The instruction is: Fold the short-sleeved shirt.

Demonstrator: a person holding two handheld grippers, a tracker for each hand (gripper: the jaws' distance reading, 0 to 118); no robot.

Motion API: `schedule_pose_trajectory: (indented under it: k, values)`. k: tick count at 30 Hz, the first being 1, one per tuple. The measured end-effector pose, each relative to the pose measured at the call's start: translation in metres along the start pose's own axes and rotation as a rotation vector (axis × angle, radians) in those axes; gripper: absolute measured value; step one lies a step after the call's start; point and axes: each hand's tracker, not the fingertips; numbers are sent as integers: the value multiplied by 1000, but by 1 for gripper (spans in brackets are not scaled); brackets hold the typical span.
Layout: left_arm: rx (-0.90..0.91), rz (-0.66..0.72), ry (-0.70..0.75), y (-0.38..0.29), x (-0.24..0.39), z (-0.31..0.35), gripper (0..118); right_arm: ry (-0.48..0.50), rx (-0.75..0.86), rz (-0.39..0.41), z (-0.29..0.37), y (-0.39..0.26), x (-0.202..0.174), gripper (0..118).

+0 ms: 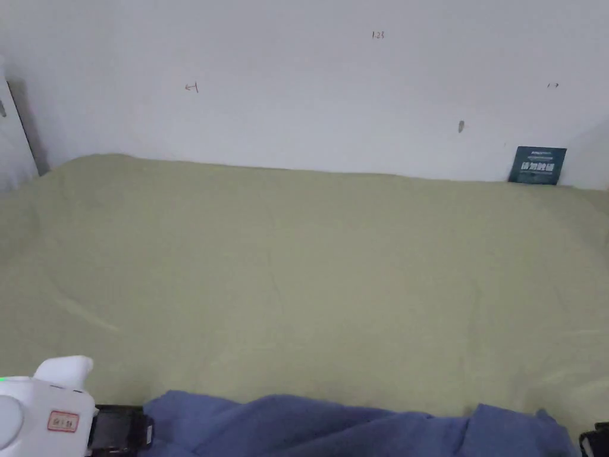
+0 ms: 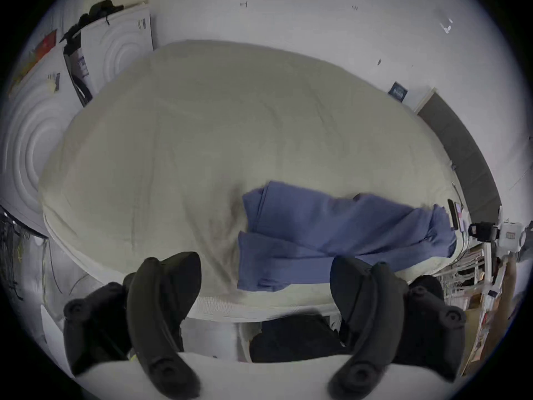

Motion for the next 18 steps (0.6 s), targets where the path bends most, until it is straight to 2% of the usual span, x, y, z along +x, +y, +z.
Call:
schedule_pose_trajectory:
  k: [1,2,3,4,10,14,18]
  values:
    - [30,-13,-8,3,3,8,72,42,20,-20,7,4,-6,53]
    - [62,-24,-21,3,8,13,49,86,38,-23,12,6,-12,31]
    - [82,-35,-42,4,11,16,20,106,59,-5,17,6,-20,4]
    - [94,-41,-50,5,13,18,2,122,79,9,19,7,-29,0]
    - [95,-60,-57,-2,21,6,0,131,43,31,4,-1,-57,0]
    - [79,-56,-73,-4,16,-4,0,150,13,10,-10,-7,-63,0]
    - [25,-12,-226,11,-10,-17,0,154,-15,17,-19,-9,-63,0]
